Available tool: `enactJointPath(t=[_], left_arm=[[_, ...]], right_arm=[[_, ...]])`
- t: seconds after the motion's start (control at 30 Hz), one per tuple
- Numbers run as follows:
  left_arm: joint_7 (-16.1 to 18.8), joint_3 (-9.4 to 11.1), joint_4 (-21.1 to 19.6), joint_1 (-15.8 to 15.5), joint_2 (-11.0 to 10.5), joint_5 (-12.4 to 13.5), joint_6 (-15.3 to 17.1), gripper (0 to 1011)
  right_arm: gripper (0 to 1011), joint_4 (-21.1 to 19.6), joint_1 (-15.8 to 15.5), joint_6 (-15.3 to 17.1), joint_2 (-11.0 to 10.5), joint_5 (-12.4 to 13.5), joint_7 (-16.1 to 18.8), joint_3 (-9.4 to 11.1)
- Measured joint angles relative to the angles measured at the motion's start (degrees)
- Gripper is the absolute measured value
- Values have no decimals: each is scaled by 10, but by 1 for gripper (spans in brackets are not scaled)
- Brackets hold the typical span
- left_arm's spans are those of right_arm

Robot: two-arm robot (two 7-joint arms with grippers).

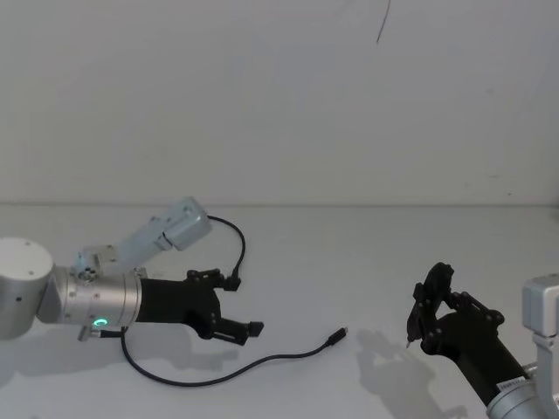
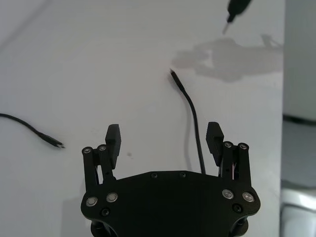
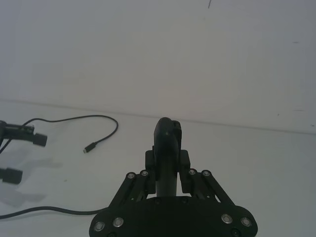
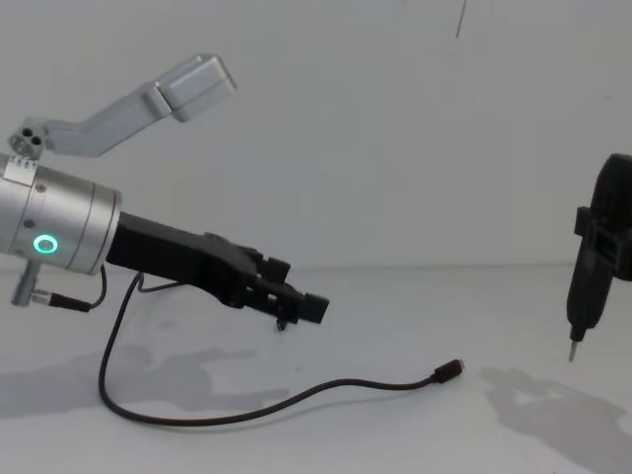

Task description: Pick up the data cable with the one hand.

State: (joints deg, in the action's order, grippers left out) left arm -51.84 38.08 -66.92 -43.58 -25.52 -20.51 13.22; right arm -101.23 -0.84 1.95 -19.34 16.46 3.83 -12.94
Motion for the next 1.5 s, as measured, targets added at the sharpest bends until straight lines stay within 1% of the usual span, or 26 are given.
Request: enactJointPath(t=[0.1, 0.13, 0.27, 0.3, 0.43, 0.53, 0.67, 0.8, 0.93, 1.0, 1.33, 1.5], left_arm=[[-24, 18, 17, -18, 1, 6, 13, 1001], [-37, 28, 24, -28, 2, 10, 20, 1001], [-56, 43, 32, -41, 2, 17, 32, 1001], [-63, 50, 34, -46, 2, 20, 37, 1001], [-73, 63, 36, -55, 2, 26, 48, 1001], [-74, 71, 36, -59, 3, 30, 54, 1001], [-68, 76, 33, -60, 3, 34, 56, 1001], [-42, 79, 24, -58, 6, 42, 59, 1001], [-26, 80, 20, -56, 10, 46, 61, 1001], [-12, 82, 18, -53, 14, 48, 62, 1001], [12, 89, 16, -48, 24, 51, 69, 1001], [17, 94, 16, -47, 28, 50, 74, 1001]], right_arm=[[263, 0, 0, 0, 0, 0, 0, 0], [263, 0, 0, 0, 0, 0, 0, 0], [263, 0, 0, 0, 0, 0, 0, 0], [263, 0, 0, 0, 0, 0, 0, 0], [263, 0, 0, 0, 0, 0, 0, 0], [263, 0, 0, 0, 0, 0, 0, 0], [263, 0, 0, 0, 0, 0, 0, 0], [263, 0, 0, 0, 0, 0, 0, 0], [263, 0, 0, 0, 0, 0, 0, 0], [263, 0, 0, 0, 0, 0, 0, 0], [263, 0, 0, 0, 0, 0, 0, 0], [263, 0, 0, 0, 0, 0, 0, 0]])
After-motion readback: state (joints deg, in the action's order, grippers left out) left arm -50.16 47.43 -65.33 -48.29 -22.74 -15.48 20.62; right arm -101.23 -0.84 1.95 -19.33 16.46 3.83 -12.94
